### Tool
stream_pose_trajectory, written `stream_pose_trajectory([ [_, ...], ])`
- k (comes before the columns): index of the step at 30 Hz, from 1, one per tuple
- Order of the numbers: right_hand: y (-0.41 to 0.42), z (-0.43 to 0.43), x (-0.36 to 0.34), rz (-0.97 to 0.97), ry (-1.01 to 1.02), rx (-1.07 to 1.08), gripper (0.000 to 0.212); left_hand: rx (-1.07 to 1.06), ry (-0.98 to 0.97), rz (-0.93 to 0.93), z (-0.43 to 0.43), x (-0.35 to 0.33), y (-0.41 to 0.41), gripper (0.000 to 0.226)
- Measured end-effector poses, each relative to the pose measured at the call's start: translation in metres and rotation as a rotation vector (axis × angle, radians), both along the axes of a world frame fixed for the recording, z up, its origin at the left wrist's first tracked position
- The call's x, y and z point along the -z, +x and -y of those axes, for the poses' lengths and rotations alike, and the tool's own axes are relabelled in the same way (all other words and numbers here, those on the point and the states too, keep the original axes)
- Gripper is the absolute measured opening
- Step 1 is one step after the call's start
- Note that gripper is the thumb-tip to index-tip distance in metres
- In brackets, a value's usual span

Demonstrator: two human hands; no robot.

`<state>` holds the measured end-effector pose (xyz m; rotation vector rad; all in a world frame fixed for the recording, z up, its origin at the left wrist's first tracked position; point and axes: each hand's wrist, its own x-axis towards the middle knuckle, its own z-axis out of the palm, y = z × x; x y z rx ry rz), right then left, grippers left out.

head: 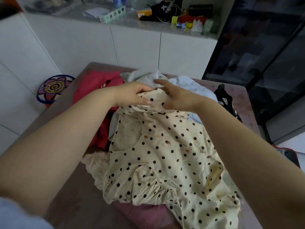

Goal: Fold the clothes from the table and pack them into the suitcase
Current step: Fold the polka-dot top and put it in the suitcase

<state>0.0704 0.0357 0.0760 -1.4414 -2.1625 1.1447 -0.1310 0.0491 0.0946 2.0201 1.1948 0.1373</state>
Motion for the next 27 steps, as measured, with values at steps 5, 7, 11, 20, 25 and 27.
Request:
stream_pose_trajectory([
  [5,-0.001,-0.002,0.003,0.236,0.063,0.024,0.016,-0.121,0.221,0.121,-0.002,0.015,-0.003,0.037],
  [7,0.014,0.001,0.001,0.318,0.16,0.058,0.023,-0.191,0.295,0.123,-0.005,0.022,-0.001,0.038],
  [11,0.049,0.007,-0.01,0.495,0.084,0.147,0.021,-0.275,0.464,0.05,-0.016,0.031,0.005,0.026],
  [20,0.012,0.048,0.018,0.157,0.757,0.419,0.029,-0.502,0.564,-0.046,-0.035,0.041,0.02,0.023],
  [25,-0.018,0.091,0.093,0.384,0.728,0.001,0.046,-0.446,0.519,-0.149,-0.018,0.069,-0.009,0.049],
  [27,-0.017,0.095,0.1,0.366,0.696,0.02,0.047,-0.458,0.651,-0.064,-0.011,0.071,-0.019,0.057],
])
